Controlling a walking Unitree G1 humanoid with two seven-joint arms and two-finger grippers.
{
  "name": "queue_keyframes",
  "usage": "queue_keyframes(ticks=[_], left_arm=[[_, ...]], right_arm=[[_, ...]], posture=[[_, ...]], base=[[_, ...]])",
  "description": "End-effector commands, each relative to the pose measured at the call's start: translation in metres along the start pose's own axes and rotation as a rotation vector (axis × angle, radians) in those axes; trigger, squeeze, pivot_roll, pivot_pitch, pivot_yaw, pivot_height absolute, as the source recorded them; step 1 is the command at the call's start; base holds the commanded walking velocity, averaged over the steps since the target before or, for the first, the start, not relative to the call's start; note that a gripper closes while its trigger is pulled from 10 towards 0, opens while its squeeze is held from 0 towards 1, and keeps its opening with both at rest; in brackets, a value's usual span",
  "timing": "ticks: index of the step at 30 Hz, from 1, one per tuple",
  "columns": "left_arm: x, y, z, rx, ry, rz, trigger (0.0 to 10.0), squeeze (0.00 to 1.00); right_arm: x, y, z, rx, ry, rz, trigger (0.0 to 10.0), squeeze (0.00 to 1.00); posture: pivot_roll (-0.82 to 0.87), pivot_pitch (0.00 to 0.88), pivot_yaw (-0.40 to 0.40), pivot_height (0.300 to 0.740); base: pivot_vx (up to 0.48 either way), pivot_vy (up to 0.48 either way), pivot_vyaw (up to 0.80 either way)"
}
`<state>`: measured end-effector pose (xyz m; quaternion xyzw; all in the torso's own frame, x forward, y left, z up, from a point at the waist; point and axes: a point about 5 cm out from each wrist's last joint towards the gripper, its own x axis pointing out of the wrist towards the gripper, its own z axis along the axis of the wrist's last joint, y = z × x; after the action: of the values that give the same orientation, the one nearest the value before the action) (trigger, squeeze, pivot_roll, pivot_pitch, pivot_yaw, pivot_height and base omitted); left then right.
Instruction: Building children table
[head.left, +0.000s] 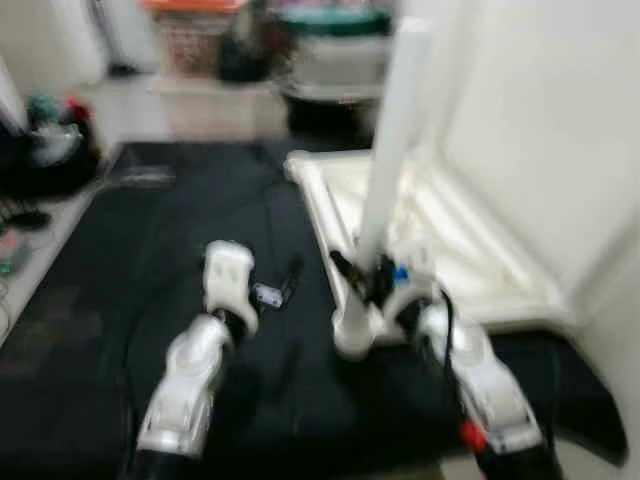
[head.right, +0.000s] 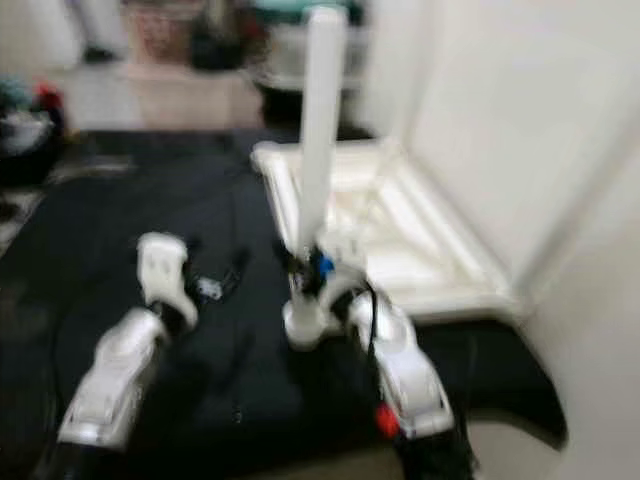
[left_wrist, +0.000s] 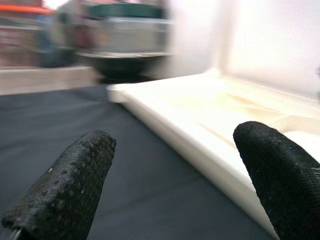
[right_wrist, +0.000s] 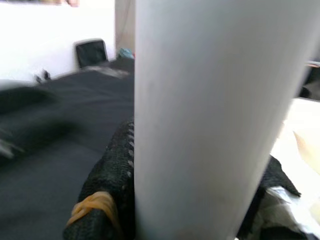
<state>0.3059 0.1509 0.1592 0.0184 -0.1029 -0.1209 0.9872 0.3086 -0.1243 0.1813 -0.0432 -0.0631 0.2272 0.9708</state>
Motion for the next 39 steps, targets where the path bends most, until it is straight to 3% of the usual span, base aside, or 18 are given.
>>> queue_keyframes(ticks=[1, 3, 5, 11, 17, 19, 26, 29, 34, 39], left_arm=[[-0.008, 0.005, -0.012, -0.013, 0.053, 0.028, 10.0, 0.0], [-0.008, 0.006, -0.012, -0.013, 0.053, 0.028, 10.0, 0.0], [-0.008, 0.006, -0.013, -0.011, 0.054, 0.024, 10.0, 0.0], [-0.006, 0.004, -0.014, -0.006, 0.058, 0.014, 10.0, 0.0], [-0.005, 0.005, -0.013, -0.001, 0.061, 0.011, 10.0, 0.0], [-0.005, 0.006, -0.013, 0.003, 0.061, 0.011, 10.0, 0.0], [-0.005, 0.009, -0.013, 0.01, 0.061, 0.016, 10.0, 0.0], [-0.005, 0.01, -0.013, 0.014, 0.063, 0.012, 10.0, 0.0], [-0.005, 0.008, -0.014, 0.017, 0.071, -0.006, 10.0, 0.0], [-0.006, 0.007, -0.015, 0.016, 0.075, -0.012, 10.0, 0.0]], right_arm=[[-0.008, -0.003, -0.002, -0.073, 0.024, 0.014, 10.0, 0.0], [-0.009, -0.001, -0.002, -0.07, 0.023, 0.029, 10.0, 0.0], [-0.023, 0.013, -0.001, -0.038, 0.021, 0.176, 10.0, 0.0], [-0.047, 0.023, -0.007, 0.005, 0.068, 0.373, 10.0, 0.0], [-0.063, 0.018, -0.01, 0.048, 0.111, 0.488, 10.0, 0.0], [-0.074, 0.009, -0.012, 0.094, 0.138, 0.531, 10.0, 0.0], [-0.092, -0.02, -0.023, 0.145, 0.205, 0.46, 10.0, 0.0], [-0.107, -0.032, -0.03, 0.156, 0.251, 0.406, 10.0, 0.0], [-0.126, -0.033, -0.037, 0.178, 0.291, 0.385, 10.0, 0.0], [-0.133, -0.031, -0.039, 0.199, 0.299, 0.391, 10.0, 0.0]], posture=[[0.08, 0.0, -0.114, 0.74], [0.08, 0.0, -0.114, 0.74], [0.07, 0.0, -0.102, 0.74], [0.07, 0.0, -0.094, 0.74], [0.07, 0.0, -0.086, 0.74], [0.08, 0.0, -0.089, 0.74], [0.08, 0.0, -0.091, 0.74], [0.07, 0.0, -0.072, 0.74], [0.05, 0.0, -0.058, 0.74], [0.05, 0.0, -0.051, 0.74]], base=[[0.0, 0.0, 0.0], [0.0, 0.0, 0.0], [0.0, 0.0, 0.0], [0.0, 0.0, 0.0], [0.0, 0.0, 0.0], [0.0, 0.0, 0.0], [0.0, 0.0, 0.0], [0.0, 0.0, 0.0], [0.0, 0.0, 0.0], [0.0, 0.0, 0.0]])
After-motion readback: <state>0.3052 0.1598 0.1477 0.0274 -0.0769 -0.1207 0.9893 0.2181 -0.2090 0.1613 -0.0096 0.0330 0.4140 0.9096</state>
